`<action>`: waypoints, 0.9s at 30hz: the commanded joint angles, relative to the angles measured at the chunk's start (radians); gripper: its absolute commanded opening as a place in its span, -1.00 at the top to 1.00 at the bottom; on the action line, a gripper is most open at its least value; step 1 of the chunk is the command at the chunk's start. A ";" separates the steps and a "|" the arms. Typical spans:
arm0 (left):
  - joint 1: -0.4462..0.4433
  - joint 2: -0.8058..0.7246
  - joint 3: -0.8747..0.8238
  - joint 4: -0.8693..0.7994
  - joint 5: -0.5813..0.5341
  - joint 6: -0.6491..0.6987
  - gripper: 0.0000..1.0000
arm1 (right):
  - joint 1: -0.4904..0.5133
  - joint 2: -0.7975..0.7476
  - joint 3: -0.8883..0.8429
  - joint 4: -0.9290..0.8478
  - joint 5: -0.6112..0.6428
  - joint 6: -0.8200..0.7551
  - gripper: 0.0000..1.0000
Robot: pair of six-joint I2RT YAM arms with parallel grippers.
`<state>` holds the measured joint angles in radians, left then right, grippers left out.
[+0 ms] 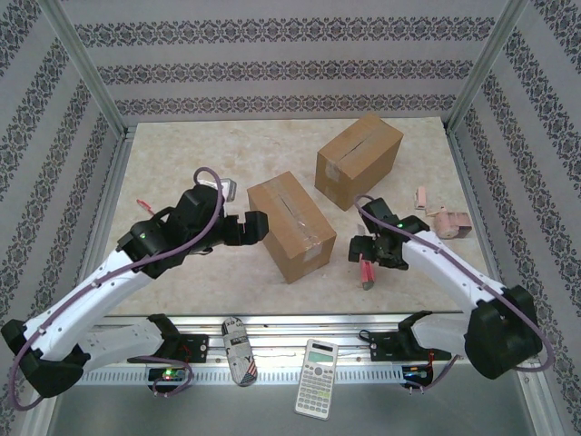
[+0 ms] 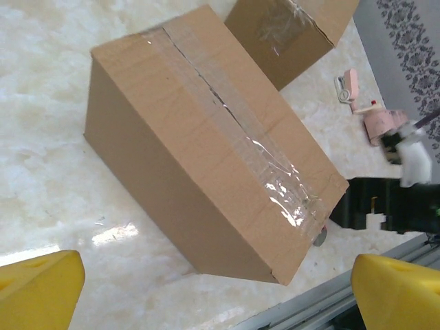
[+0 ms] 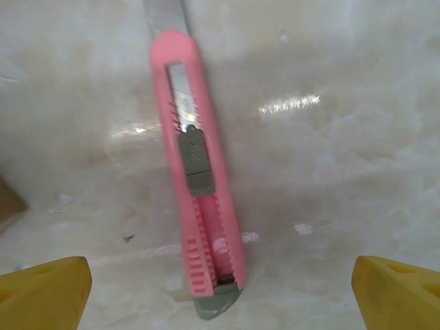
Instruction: Unpack the express box
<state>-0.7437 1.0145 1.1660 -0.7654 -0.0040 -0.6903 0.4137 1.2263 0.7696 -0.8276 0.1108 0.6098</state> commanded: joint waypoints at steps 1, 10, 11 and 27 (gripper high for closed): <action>0.010 0.009 0.035 -0.108 -0.063 -0.019 -0.99 | -0.011 0.048 -0.046 0.091 -0.019 0.047 -0.89; 0.011 0.118 0.063 -0.167 -0.040 -0.025 -0.99 | -0.006 0.138 -0.088 0.161 -0.039 0.089 -0.54; 0.012 0.122 0.061 -0.164 -0.040 -0.026 -0.99 | -0.006 0.142 -0.093 0.166 -0.039 0.093 -0.51; 0.010 0.118 0.049 -0.144 -0.058 0.002 -0.99 | 0.028 0.208 -0.077 0.174 -0.009 0.108 0.16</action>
<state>-0.7380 1.1435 1.2106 -0.8852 -0.0502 -0.7078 0.4301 1.4147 0.6796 -0.6346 0.0772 0.7132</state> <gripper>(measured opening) 0.997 0.436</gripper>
